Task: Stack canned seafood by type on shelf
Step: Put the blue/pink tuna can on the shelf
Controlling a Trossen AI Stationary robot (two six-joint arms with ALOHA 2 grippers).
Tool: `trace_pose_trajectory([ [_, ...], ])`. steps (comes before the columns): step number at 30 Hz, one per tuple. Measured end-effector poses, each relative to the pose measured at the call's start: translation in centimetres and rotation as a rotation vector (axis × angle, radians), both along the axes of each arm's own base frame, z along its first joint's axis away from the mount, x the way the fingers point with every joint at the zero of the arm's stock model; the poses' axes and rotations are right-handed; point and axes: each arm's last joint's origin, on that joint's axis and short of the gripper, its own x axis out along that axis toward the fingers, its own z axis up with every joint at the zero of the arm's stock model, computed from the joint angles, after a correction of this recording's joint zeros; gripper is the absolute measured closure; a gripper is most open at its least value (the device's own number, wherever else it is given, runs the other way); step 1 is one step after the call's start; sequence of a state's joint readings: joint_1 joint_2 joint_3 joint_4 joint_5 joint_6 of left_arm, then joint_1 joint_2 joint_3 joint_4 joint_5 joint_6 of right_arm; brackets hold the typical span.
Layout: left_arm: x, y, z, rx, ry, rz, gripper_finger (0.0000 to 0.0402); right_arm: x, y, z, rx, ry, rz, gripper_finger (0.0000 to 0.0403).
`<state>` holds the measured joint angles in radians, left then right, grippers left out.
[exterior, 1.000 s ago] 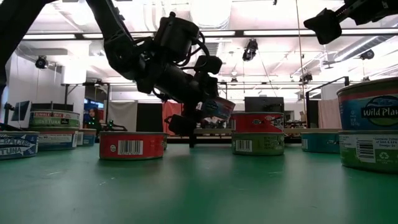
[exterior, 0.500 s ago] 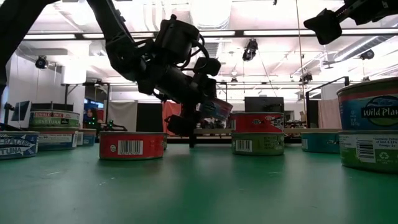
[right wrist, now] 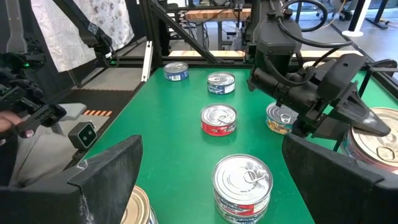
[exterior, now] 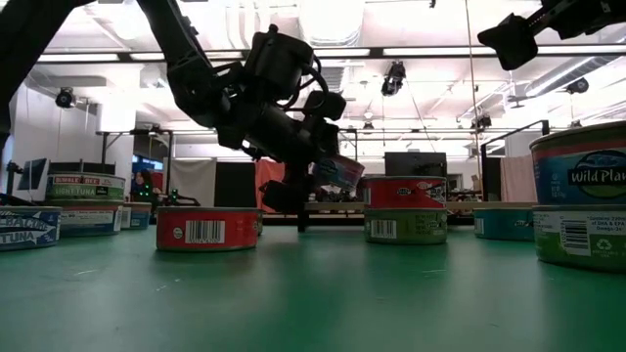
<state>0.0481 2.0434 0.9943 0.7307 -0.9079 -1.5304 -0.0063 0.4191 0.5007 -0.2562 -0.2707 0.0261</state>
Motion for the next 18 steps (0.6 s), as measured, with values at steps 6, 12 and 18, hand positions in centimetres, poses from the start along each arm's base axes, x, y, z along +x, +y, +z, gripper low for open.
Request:
trace_pose_trajectory([
  [6, -0.02, 0.11, -0.03, -0.001, 0.003, 0.003, 0.0219, 0.00, 0.00, 0.00, 0.000, 0.000, 0.000, 0.0026],
  [12, -0.06, 0.15, -0.12, 0.000, 0.017, 0.004, 0.0219, 0.00, 0.00, 0.00, 0.000, 0.000, 0.000, 0.0026],
  [18, -0.12, 0.18, -0.25, 0.000, 0.034, 0.006, 0.0218, 0.00, 0.00, 0.00, 0.000, 0.000, 0.000, 0.0026],
])
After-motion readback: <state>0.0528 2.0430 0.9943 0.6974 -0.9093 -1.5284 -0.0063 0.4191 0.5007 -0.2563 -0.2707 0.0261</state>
